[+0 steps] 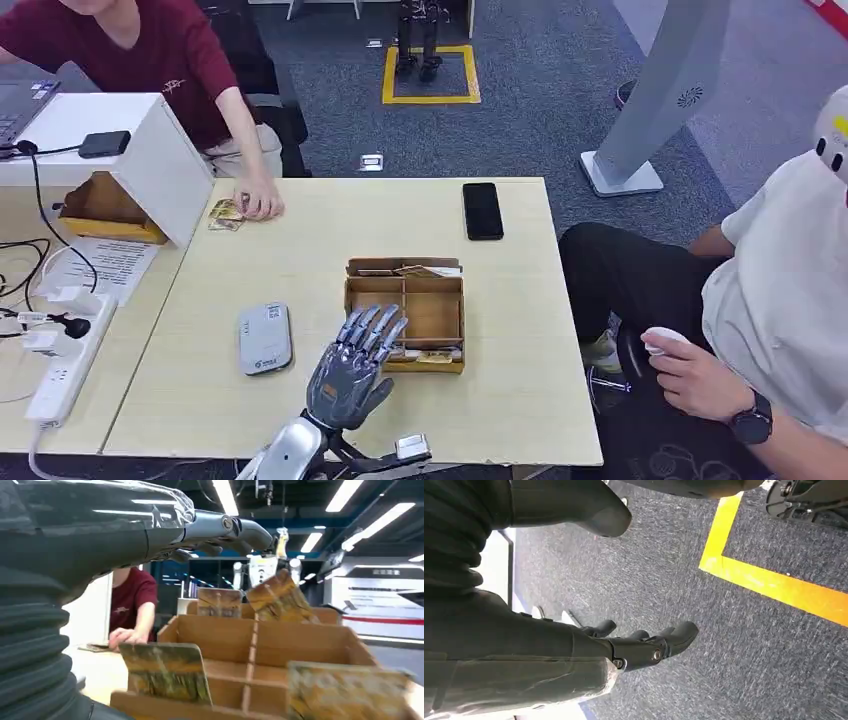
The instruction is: Pass the card to the sensor for recognition and then transmit it.
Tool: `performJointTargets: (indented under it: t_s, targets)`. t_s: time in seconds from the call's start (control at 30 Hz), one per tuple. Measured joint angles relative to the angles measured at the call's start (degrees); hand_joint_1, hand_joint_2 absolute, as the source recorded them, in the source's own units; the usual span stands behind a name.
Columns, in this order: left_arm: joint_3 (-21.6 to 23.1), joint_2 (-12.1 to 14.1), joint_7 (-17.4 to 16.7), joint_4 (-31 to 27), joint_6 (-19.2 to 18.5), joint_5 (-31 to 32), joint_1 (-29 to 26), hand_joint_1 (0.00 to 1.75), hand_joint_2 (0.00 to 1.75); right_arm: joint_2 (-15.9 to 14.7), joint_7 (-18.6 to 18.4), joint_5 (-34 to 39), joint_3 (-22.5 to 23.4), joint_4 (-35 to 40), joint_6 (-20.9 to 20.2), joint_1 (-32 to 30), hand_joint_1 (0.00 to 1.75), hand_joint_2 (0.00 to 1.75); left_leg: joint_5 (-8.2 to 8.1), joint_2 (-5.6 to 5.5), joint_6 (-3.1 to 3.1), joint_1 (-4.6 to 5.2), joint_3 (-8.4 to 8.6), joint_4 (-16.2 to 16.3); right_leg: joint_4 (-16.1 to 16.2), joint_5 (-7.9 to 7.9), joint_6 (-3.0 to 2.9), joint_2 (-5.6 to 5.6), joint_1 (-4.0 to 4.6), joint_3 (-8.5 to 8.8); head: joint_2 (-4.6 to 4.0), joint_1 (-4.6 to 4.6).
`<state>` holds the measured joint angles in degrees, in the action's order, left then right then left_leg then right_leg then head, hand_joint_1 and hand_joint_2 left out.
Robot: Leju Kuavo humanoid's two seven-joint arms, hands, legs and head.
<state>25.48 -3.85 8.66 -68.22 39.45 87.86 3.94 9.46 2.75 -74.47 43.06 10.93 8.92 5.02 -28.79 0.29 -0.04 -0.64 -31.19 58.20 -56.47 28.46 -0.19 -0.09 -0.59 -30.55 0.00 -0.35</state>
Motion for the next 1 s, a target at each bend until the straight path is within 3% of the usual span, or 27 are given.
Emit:
performJointTargets:
  t_s: [0.23,1.0]
  targets:
    - [-4.28,-1.29,2.14,1.27,0.0,-0.61,1.31,0.0,1.75,0.13,-0.09,-0.15,0.07,0.0,-0.09,0.01,0.0,1.75,0.0,-0.01,0.0,0.0,-0.01,0.0,0.0,0.0,-0.01,0.0,0.0,-0.01,0.0,-0.02]
    - [-8.02,-2.82,3.82,4.68,0.02,-0.96,1.58,0.0,1.75,0.15,-0.13,-0.9,1.01,0.0,-0.07,0.02,0.0,1.75,0.0,-0.01,0.0,0.0,-0.01,0.0,0.0,0.01,0.0,0.0,0.0,-0.01,0.0,-0.02]
